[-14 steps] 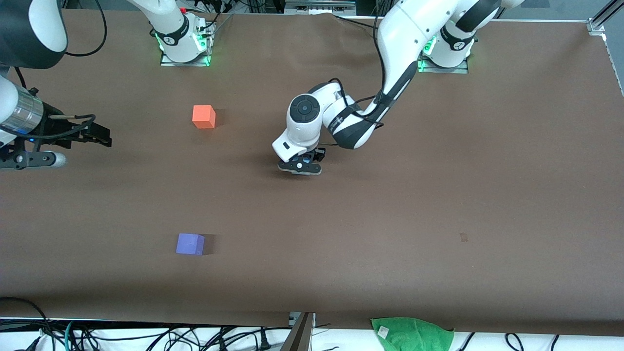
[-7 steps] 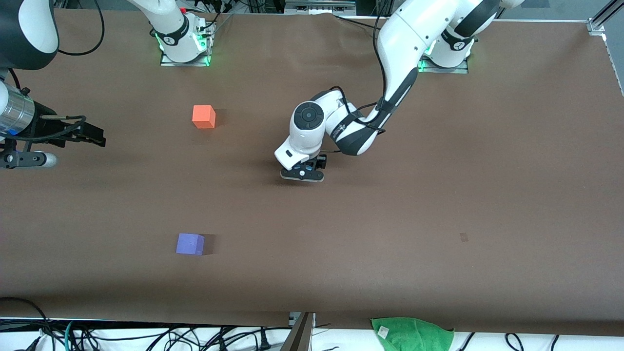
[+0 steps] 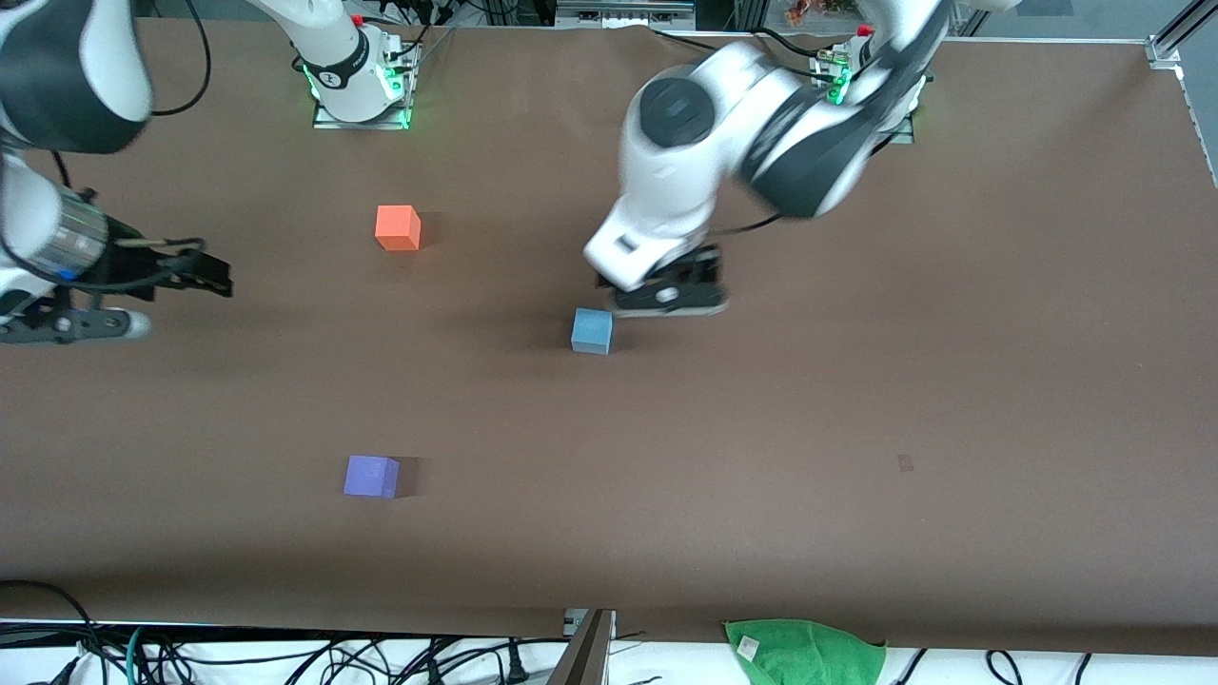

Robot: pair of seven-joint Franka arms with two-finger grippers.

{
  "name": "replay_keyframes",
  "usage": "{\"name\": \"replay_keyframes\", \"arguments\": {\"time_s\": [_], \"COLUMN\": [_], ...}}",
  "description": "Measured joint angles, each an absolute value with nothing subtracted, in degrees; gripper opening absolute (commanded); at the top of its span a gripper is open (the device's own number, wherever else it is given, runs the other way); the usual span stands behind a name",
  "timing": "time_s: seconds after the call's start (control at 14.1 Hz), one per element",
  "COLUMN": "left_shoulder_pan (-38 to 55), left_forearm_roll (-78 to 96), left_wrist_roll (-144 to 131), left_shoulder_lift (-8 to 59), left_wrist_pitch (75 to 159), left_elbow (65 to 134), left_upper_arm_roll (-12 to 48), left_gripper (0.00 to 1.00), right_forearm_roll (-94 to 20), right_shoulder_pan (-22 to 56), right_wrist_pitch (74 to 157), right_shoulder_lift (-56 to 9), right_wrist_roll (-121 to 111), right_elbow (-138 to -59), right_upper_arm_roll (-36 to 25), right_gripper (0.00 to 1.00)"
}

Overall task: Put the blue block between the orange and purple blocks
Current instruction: 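Release the blue cube with the left gripper while the right gripper reaches it, then lower the right gripper onto the light blue cube and grasp it, then carry the light blue cube with the right gripper toward the orange cube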

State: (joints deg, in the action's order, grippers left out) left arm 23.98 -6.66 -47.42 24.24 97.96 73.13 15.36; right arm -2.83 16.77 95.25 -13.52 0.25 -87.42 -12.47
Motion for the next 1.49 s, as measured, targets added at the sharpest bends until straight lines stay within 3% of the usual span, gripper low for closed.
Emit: {"name": "replay_keyframes", "arguments": {"time_s": [0.21, 0.64, 0.85, 1.14, 1.49], "left_shoulder_pan": [14.52, 2.54, 0.95, 2.01, 2.27], "left_forearm_roll": [-5.36, -4.54, -3.38, -1.99, -1.67], "left_wrist_roll": [-39.31, -18.35, -7.21, -1.84, -1.76], "left_shoulder_lift": [16.56, 11.18, 3.85, -1.81, -1.21], "left_wrist_pitch": [88.25, 86.49, 88.62, 94.41, 93.25], "left_elbow": [73.65, 79.07, 87.68, 95.93, 96.18], "left_upper_arm_roll": [15.29, 13.87, 8.66, 3.31, 2.78], "left_gripper": [1.00, 1.00, 1.00, 1.00, 1.00], "right_forearm_roll": [-6.53, -7.10, -7.11, -7.11, -7.02], "right_shoulder_pan": [22.34, 38.31, 42.22, 42.83, 45.33], "right_wrist_pitch": [101.59, 120.35, 122.14, 124.44, 124.40], "right_shoulder_lift": [-18.64, -32.44, -39.63, -42.05, -43.30], "right_wrist_roll": [12.30, 40.22, 50.64, 56.27, 56.57], "right_elbow": [-87.71, -86.25, -81.73, -79.55, -79.49], "right_upper_arm_roll": [-12.11, -11.37, -10.14, -6.31, -4.92], "right_gripper": [0.99, 0.99, 0.99, 0.99, 0.99]}}
